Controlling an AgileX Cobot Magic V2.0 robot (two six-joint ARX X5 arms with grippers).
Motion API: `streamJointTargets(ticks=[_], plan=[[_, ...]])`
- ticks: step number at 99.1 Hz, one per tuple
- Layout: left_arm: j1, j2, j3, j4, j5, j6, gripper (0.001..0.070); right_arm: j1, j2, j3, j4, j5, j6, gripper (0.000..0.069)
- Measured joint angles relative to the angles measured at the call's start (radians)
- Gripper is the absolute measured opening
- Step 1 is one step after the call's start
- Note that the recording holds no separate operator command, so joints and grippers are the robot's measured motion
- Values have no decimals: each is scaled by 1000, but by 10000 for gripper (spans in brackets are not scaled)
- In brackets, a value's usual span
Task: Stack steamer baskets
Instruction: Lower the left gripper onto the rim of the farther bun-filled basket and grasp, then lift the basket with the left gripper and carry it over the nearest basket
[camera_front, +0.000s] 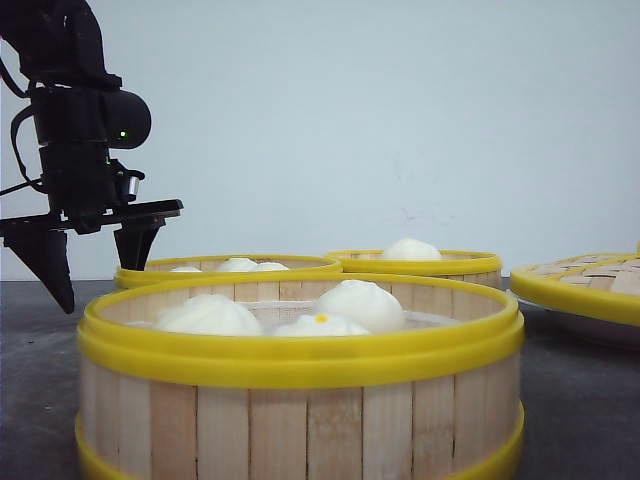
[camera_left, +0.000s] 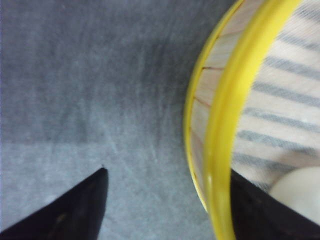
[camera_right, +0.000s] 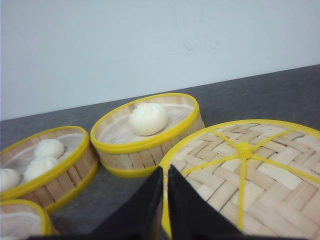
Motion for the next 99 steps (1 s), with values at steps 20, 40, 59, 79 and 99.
streamJointTargets(ticks=[20,40,59,79,99], plan=[[-5,12,11,2,14,0,295,0,0,0,-10,0,0,11],[-26,12,18,16,15,-10,36,0,0,0,-10,0,0,11],[-24,24,45,-5,15,-8,24,0,0,0,-10,1,0,11],[-21,58,179,-129,-8,17,20,0,0,0,-10,5,0,11],[-14,58,403,-278,-19,53,20,0,0,0,-10,5,0,11]])
